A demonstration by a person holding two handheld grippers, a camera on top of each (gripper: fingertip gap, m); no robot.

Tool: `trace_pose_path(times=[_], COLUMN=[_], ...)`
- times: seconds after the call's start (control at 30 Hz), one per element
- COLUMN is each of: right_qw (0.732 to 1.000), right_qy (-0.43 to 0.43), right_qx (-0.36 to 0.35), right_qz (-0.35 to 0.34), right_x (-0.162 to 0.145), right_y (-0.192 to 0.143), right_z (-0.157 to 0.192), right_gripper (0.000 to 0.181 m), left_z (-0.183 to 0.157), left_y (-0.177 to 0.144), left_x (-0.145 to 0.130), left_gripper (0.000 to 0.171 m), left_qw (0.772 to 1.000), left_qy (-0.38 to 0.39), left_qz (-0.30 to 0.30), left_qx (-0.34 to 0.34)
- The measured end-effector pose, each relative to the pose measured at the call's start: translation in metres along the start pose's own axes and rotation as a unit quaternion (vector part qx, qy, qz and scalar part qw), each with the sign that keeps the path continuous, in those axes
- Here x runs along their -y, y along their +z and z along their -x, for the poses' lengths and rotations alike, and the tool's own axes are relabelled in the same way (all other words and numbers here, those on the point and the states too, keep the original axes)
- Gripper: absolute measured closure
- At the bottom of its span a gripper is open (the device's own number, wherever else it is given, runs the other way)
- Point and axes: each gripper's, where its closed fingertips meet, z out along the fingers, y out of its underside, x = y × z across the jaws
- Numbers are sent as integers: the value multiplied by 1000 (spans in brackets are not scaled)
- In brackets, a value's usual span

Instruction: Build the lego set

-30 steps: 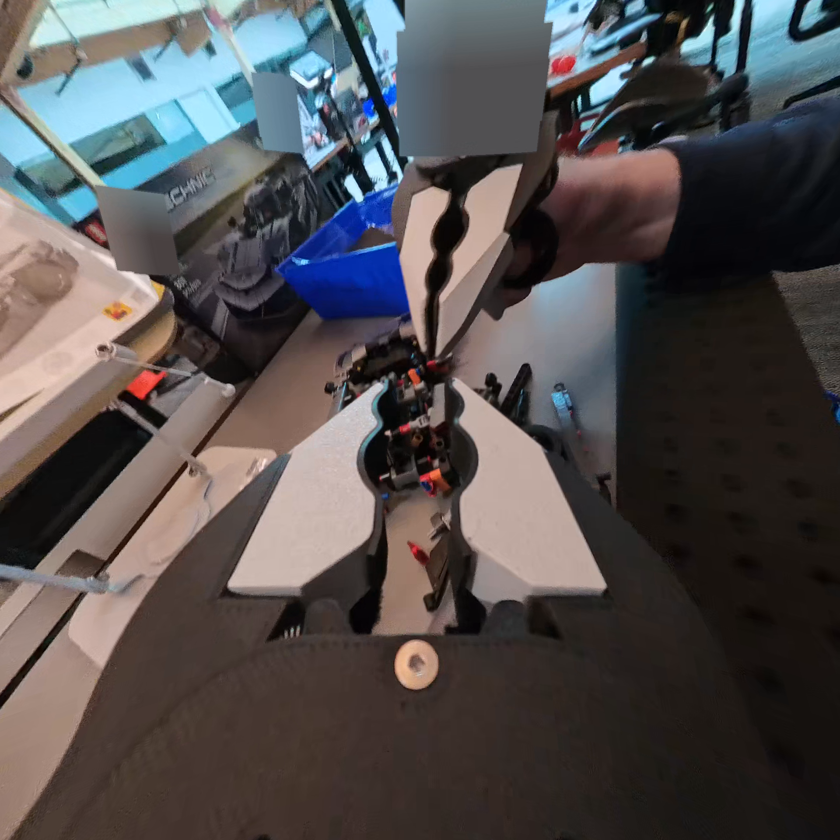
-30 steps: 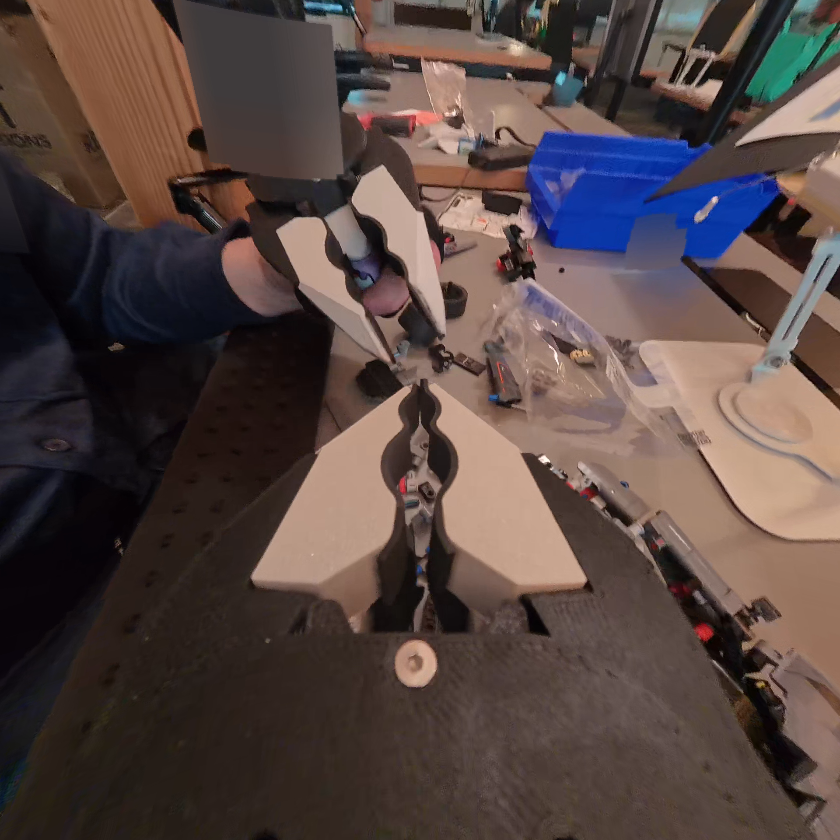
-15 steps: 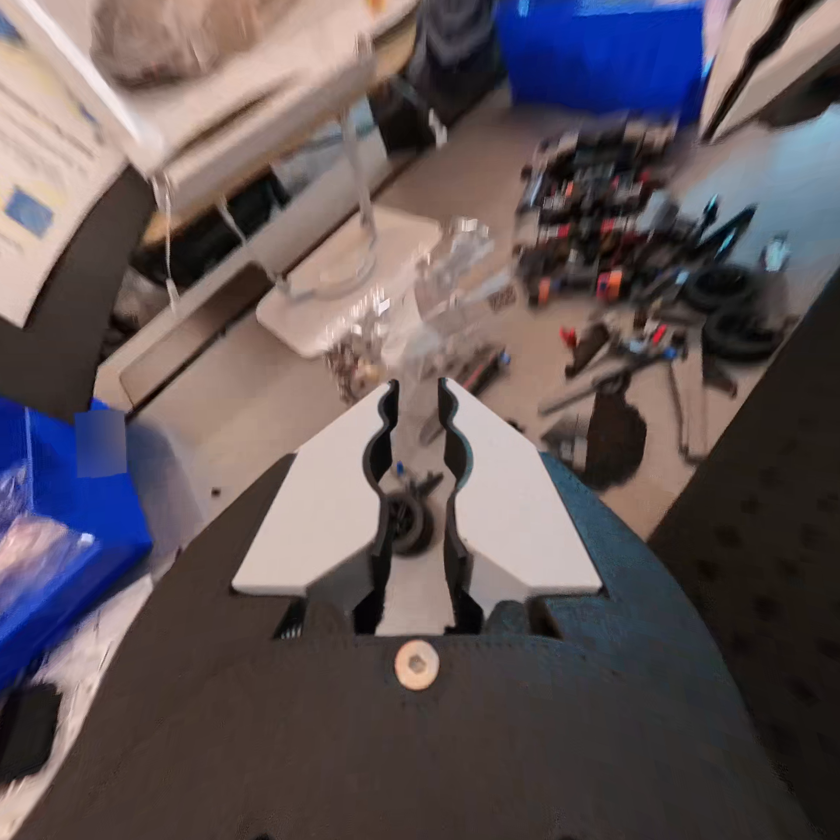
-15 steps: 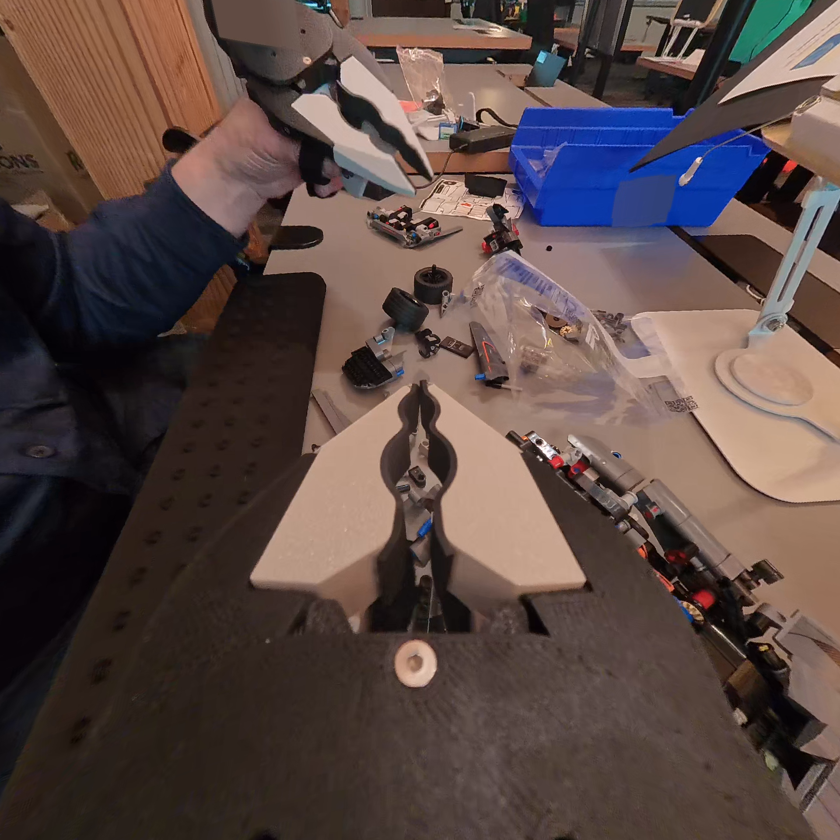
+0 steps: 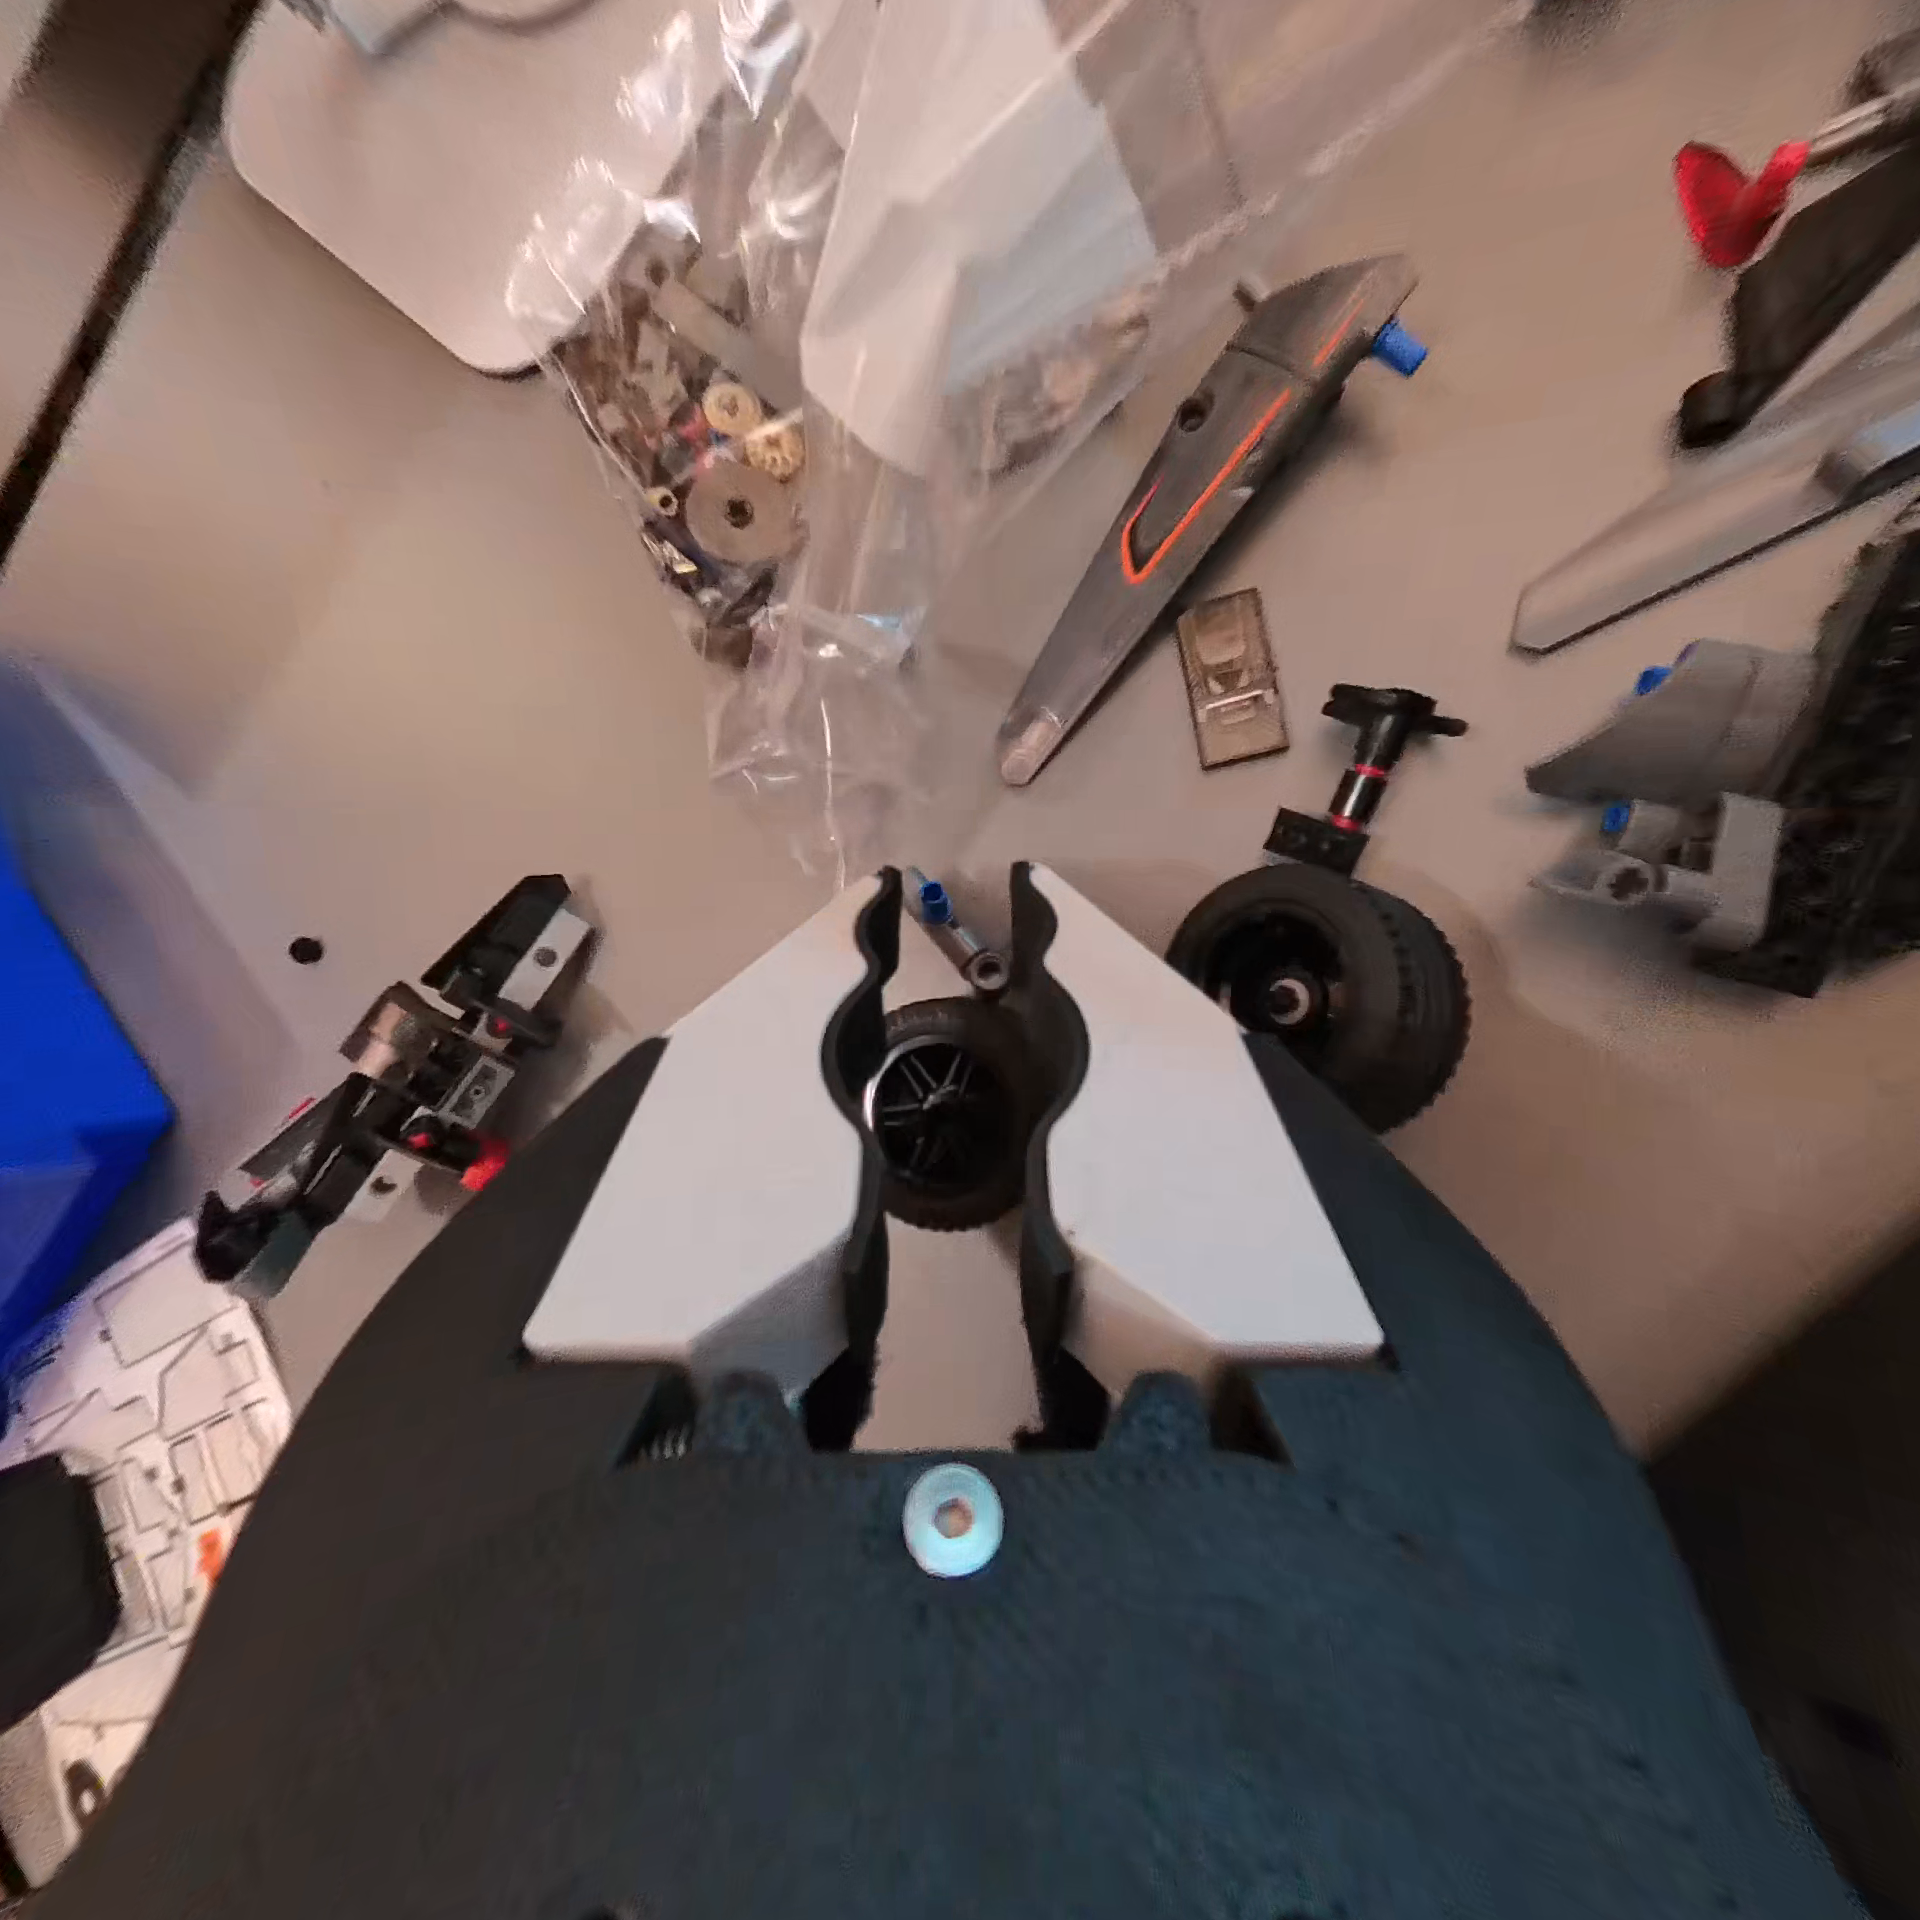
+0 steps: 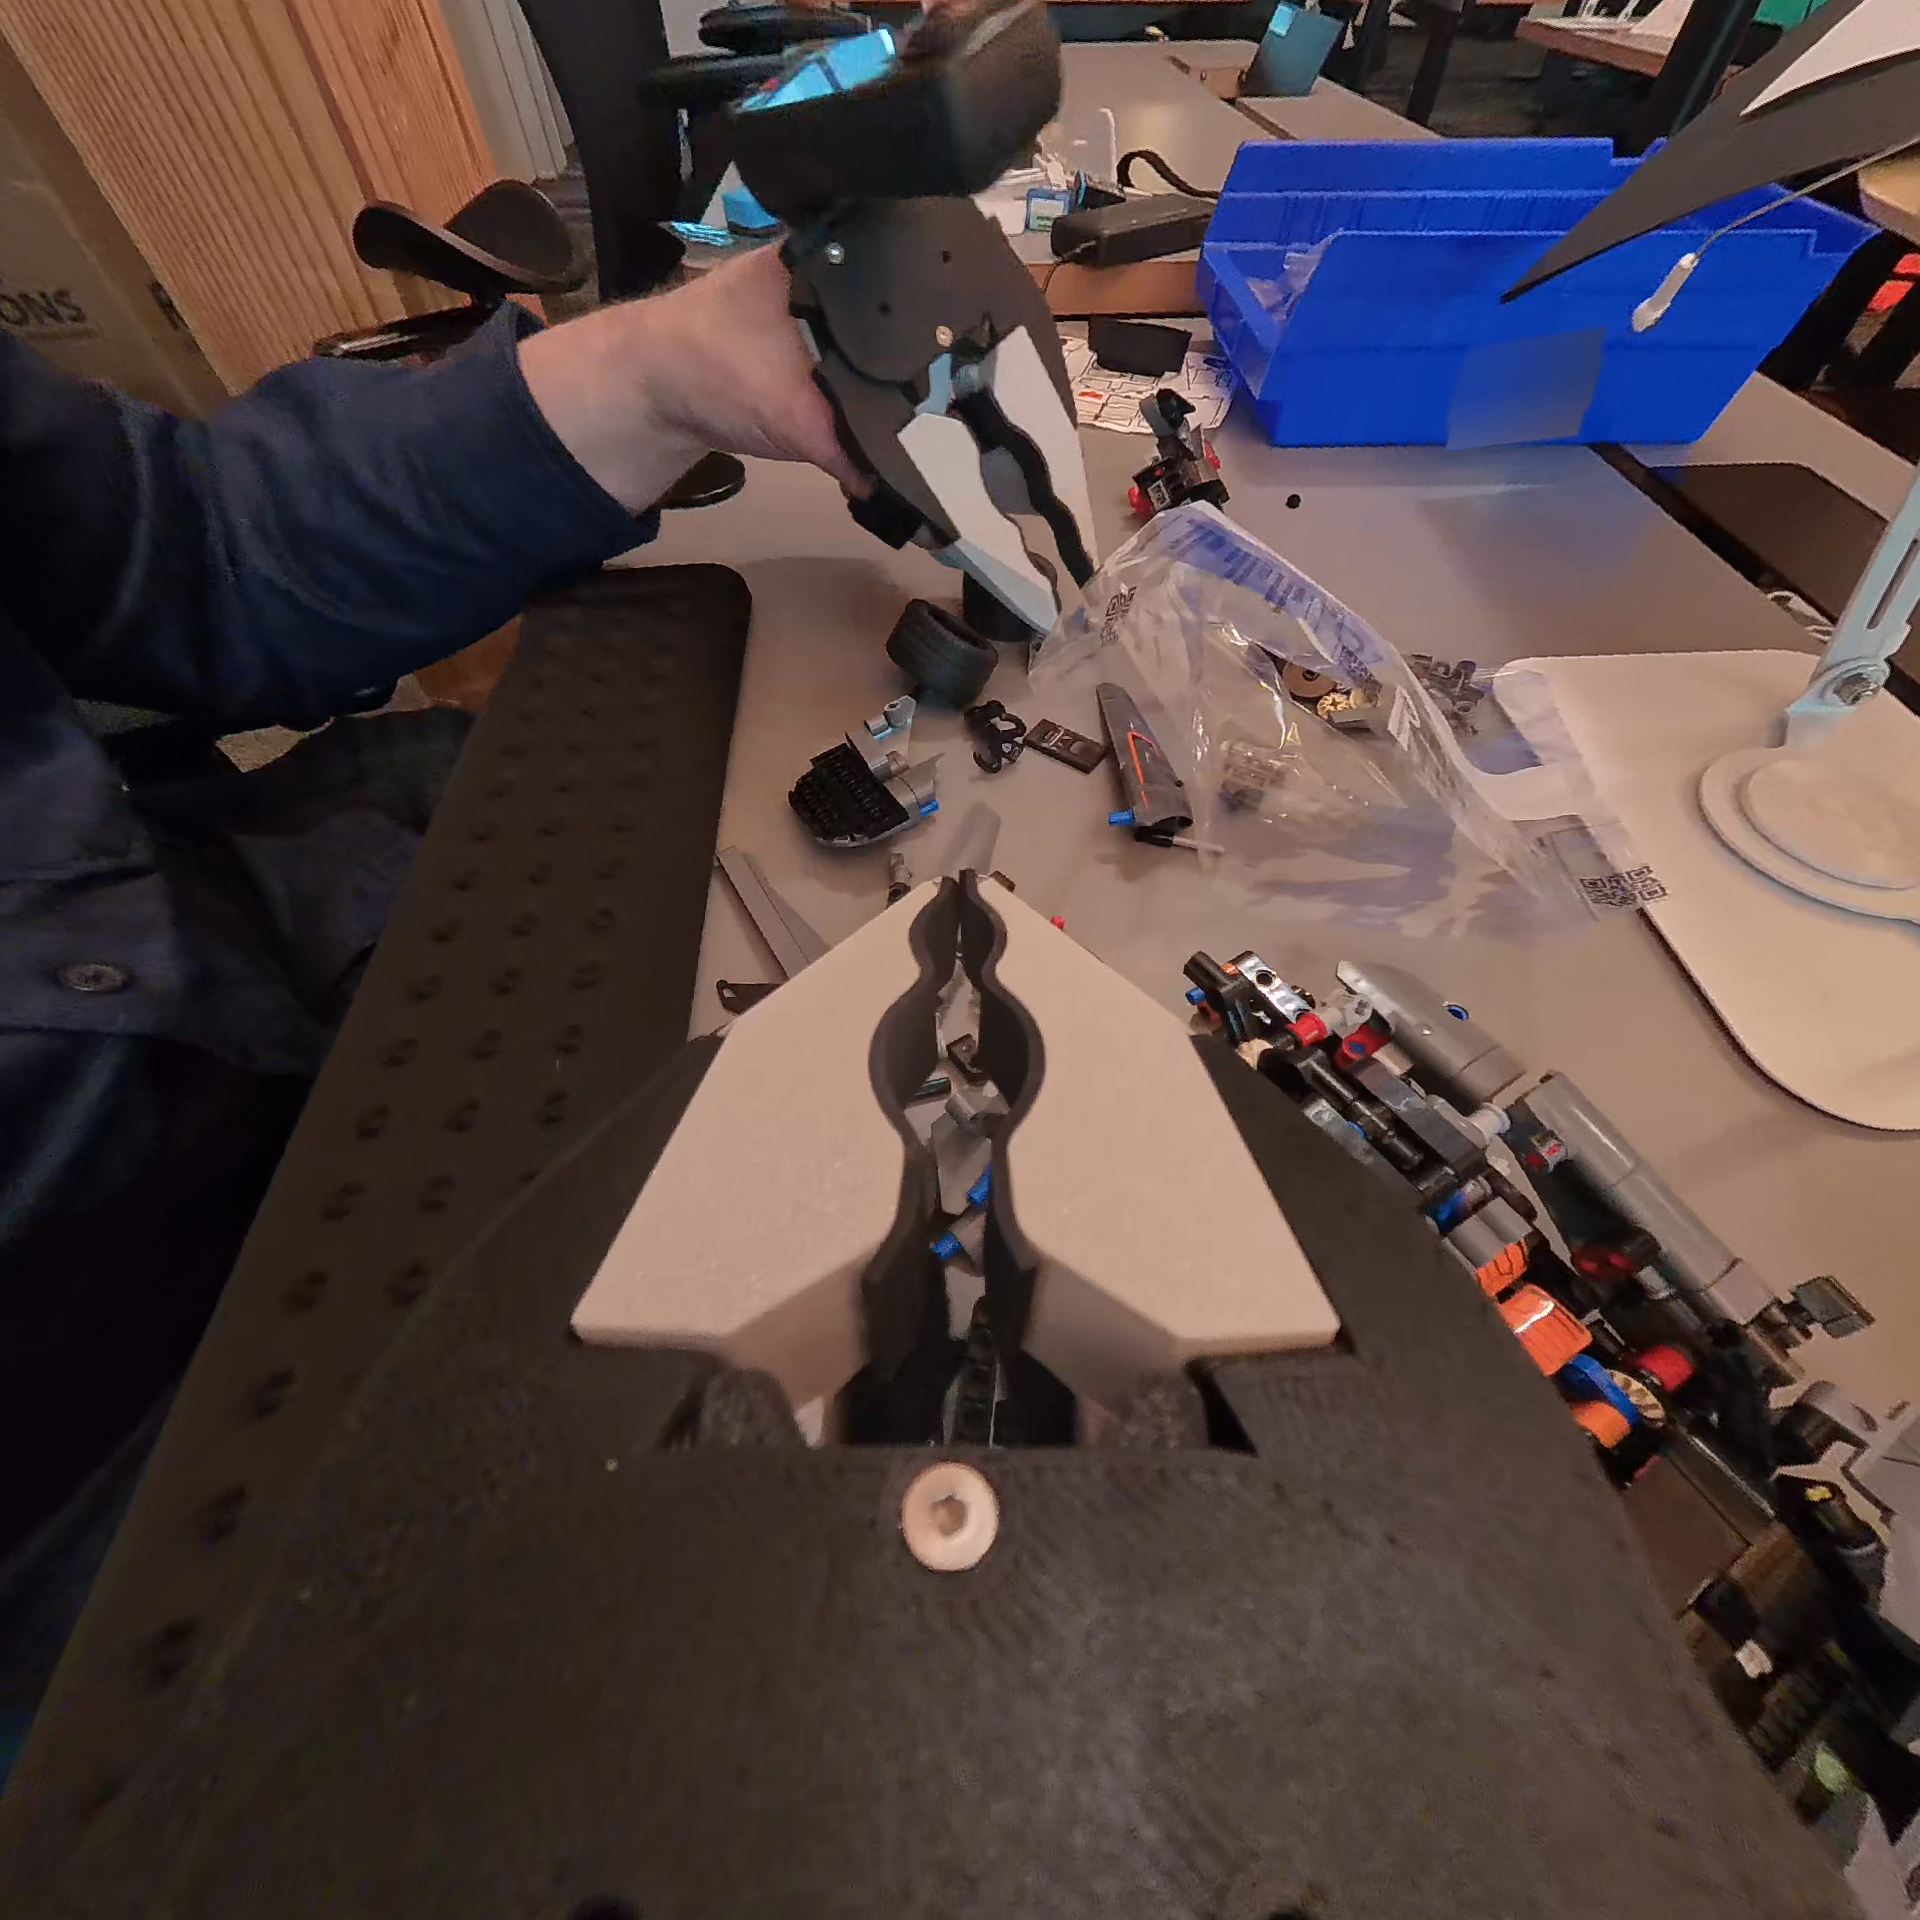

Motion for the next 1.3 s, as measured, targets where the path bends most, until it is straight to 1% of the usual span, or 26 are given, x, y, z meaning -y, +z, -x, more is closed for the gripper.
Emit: trace_pose_path(times=[0.07, 0.13, 0.23, 0.3, 0.33, 0.4, 0.43, 0.47, 0.5, 0.57, 0.6, 0.63, 0.67, 0.77, 0.8, 0.87, 0.9, 0.93, 0.97, 1.03, 1.07, 1.13, 1.17, 1.23, 1.27, 1.3], right_qw=[1000, 1000, 1000, 1000, 999, 998, 998, 997, 995, 988, 985, 979, 973, 952, 942, 920, 918, 918, 918, 918, 918, 925, 932, 942, 950, 959], right_qy=[-2, -3, -3, 0, 3, 6, 10, 16, 25, 52, 70, 88, 102, 136, 151, 185, 193, 190, 185, 182, 182, 167, 159, 143, 127, 108], right_qx=[1, 2, -6, 4, 8, 17, 22, 24, 34, 65, 77, 92, 109, 155, 171, 198, 206, 211, 212, 215, 215, 205, 194, 177, 160, 138], right_qz=[0, 1, -9, -30, -41, -60, -66, -77, -94, -126, -141, -157, -175, -227, -248, -282, -279, -277, -280, -279, -280, -271, -263, -246, -235, -221], right_x=[0, 0, 4, 12, 17, 28, 34, 40, 48, 64, 70, 77, 84, 101, 107, 115, 113, 112, 113, 114, 114, 112, 110, 107, 104, 101], right_y=[0, 0, -1, -1, 0, 5, 9, 13, 18, 27, 31, 35, 36, 34, 29, 21, 22, 21, 20, 20, 20, 19, 19, 19, 19, 20], right_z=[1, 1, 0, 3, 5, 11, 14, 16, 20, 29, 31, 33, 35, 41, 42, 40, 40, 41, 42, 44, 44, 45, 44, 43, 42, 40], right_gripper=[181, 181, 181, 181, 179, 175, 173, 169, 166, 158, 154, 153, 152, 157, 156, 157, 161, 169, 175, 176, 177, 180, 181, 181, 181, 181], left_z=[4, 4, 8, 12, 8, 3, -4, -14, -23, -44, -53, -64, -75, -104, -110, -120, -120, -120, -120, -120, -121, -123, -124, -125, -127, -127], left_y=[6, 9, 5, -7, -16, -40, -53, -69, -89, -131, -148, -158, -164, -171, -170, -171, -172, -172, -171, -172, -171, -171, -171, -167, -166, -163], left_x=[-5, -7, -2, 11, 21, 47, 61, 76, 93, 123, 134, 144, 152, 172, 176, 182, 185, 186, 187, 189, 190, 191, 190, 190, 189, 188], left_gripper=[169, 169, 169, 169, 170, 169, 169, 170, 170, 170, 171, 170, 170, 170, 170, 170, 170, 170, 170, 169, 169, 169, 170, 169, 169, 169], left_qw=[1000, 1000, 1000, 998, 997, 984, 973, 957, 934, 877, 848, 827, 810, 766, 757, 728, 716, 709, 706, 696, 693, 691, 695, 713, 722, 736], left_qy=[-3, -5, 2, -4, -18, -46, -62, -78, -88, -92, -97, -99, -98, -97, -102, -115, -125, -133, -137, -142, -144, -140, -136, -124, -114, -105], left_qz=[21, 27, 8, -41, -77, -173, -219, -273, -332, -441, -482, -504, -518, -549, -555, -569, -578, -584, -586, -592, -594, -596, -593, -581, -574, -565], left_qx=[6, 4, 26, 38, 24, -1, -27, -63, -94, -167, -197, -231, -259, -322, -331, -365, -371, -372, -374, -382, -382, -384, -382, -372, -369, -358])
